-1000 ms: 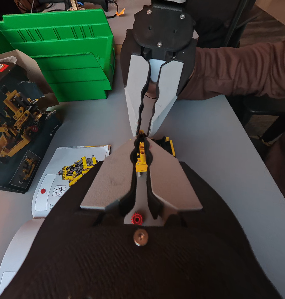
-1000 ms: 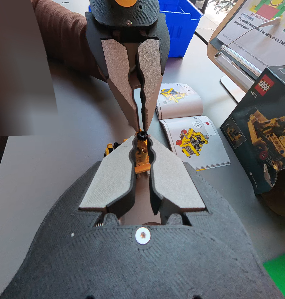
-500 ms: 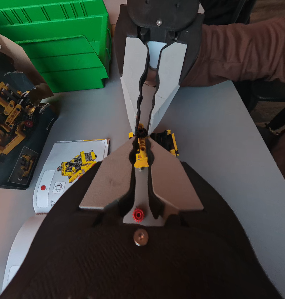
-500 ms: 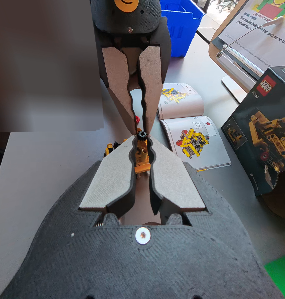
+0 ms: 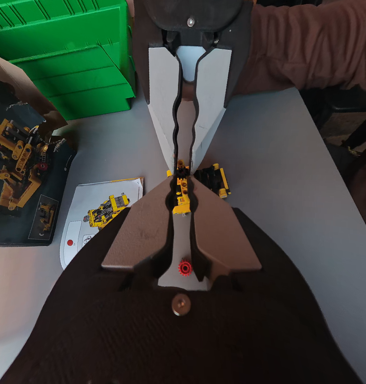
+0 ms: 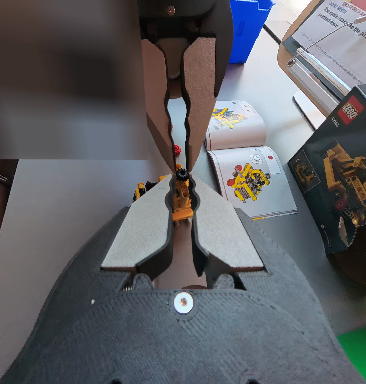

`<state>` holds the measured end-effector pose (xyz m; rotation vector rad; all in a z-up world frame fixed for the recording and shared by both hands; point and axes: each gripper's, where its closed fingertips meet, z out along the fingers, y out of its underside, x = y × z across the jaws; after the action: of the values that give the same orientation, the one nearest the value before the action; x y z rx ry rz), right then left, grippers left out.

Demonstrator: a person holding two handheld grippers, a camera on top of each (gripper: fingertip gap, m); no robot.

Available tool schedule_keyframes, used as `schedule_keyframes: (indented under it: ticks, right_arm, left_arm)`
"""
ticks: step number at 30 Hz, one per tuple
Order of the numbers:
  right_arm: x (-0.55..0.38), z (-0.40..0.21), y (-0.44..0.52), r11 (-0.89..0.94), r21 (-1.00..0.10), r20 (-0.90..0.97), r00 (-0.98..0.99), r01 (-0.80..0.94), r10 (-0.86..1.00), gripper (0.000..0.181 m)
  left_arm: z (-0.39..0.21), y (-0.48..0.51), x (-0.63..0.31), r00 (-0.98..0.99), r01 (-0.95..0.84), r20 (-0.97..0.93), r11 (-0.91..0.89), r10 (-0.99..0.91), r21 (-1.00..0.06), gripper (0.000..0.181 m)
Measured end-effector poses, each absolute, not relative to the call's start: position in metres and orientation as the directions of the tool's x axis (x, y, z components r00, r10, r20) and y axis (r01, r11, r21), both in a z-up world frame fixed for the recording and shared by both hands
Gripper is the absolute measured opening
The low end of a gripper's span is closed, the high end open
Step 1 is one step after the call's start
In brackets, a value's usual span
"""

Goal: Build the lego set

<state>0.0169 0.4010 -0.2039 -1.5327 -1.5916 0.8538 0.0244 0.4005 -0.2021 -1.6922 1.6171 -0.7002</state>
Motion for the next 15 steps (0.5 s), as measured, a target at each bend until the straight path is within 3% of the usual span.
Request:
schedule_keyframes:
  ticks: [6, 15]
  right_arm:
    - [0.0168, -0.2046, 0.4004, 0.057, -0.821, 0.053, -0.024, 0.568, 0.998, 0.009]
    - [0.0173, -0.2064, 0.4044, 0.09, -0.657, 0.036, -0.087, 0.748, 0.996, 0.009]
  left_arm:
    - [-0.2026, 0.4003, 0.0234, 0.081, -0.646, -0.05, -0.014, -0.996, -0.763, 0.005]
    - [-0.203, 0.4047, 0.0224, 0.072, -0.692, -0.036, -0.024, -0.997, -0.722, 0.005]
